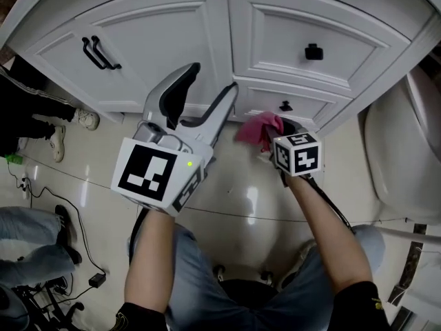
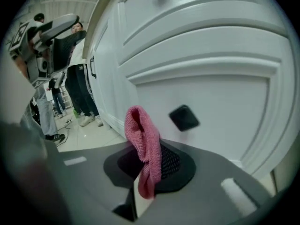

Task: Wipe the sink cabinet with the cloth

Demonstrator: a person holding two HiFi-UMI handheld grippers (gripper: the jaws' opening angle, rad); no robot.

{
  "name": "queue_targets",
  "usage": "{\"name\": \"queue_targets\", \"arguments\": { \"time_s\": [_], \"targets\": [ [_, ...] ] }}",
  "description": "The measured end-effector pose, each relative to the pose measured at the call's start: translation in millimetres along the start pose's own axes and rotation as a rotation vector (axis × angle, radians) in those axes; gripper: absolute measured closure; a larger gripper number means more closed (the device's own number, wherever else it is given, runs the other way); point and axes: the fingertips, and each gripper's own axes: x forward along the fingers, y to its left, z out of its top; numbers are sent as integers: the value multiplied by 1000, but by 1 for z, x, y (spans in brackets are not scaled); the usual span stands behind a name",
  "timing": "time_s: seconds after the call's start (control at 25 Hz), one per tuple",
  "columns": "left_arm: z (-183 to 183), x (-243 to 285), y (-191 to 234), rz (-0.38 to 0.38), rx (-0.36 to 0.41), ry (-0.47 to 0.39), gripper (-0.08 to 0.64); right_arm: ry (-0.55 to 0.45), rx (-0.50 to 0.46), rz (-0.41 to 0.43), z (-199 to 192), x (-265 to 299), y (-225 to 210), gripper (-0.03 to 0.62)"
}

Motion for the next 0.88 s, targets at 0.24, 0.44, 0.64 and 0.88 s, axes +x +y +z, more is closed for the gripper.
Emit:
{"name": "queue_targets", "arguments": {
  "time_s": [0.24, 0.44, 0.64, 0.88],
  "targets": [
    [2, -16, 16, 33, 24, 9, 307, -15, 28, 85, 7, 45, 50, 557],
    [0, -24, 21, 47, 50, 28, 307, 33, 43, 39, -15, 53, 32, 557],
    [1, -24, 24, 45, 33, 11, 307, 72, 68, -96, -32, 23, -31, 557],
    [5, -5, -1, -6, 27, -6, 307, 151, 118, -341, -63, -51, -131, 557]
  ]
}}
